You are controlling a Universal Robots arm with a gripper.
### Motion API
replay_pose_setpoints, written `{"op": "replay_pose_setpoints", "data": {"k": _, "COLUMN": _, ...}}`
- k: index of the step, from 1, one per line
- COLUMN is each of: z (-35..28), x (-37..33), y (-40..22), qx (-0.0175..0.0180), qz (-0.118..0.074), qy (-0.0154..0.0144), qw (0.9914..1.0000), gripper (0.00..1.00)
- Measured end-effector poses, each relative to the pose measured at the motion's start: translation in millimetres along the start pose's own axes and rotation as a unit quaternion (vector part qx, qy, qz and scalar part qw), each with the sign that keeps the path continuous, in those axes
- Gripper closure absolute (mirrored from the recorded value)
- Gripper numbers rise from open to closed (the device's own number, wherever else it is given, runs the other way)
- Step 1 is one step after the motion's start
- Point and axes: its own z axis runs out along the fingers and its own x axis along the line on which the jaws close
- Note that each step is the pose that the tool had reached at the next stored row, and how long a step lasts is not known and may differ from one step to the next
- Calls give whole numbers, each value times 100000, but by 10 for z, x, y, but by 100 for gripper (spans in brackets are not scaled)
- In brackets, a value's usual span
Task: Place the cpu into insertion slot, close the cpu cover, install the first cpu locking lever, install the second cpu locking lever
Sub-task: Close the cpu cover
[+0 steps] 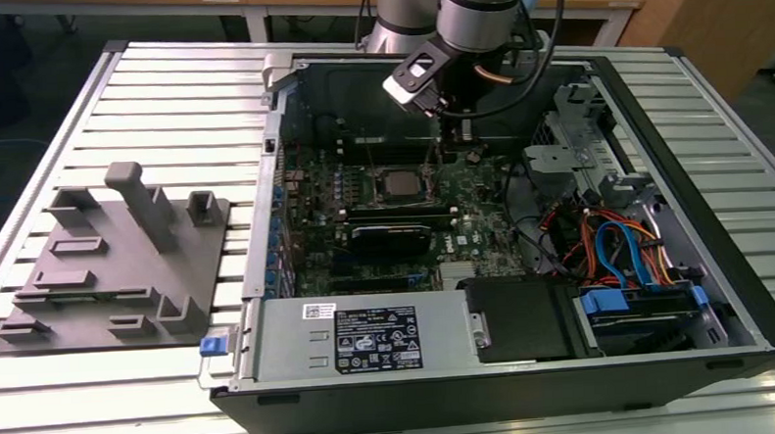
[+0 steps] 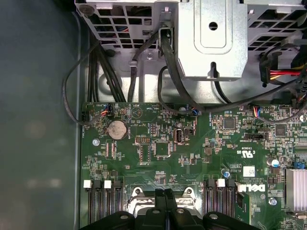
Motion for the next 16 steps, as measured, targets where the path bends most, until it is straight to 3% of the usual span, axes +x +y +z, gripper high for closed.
{"op": "replay_pose_setpoints", "data": {"k": 16, "z": 3, "x": -1, "y": -75, "qx": -1, "qz": -4, "qy": 6, "qw": 100000, "gripper": 89}}
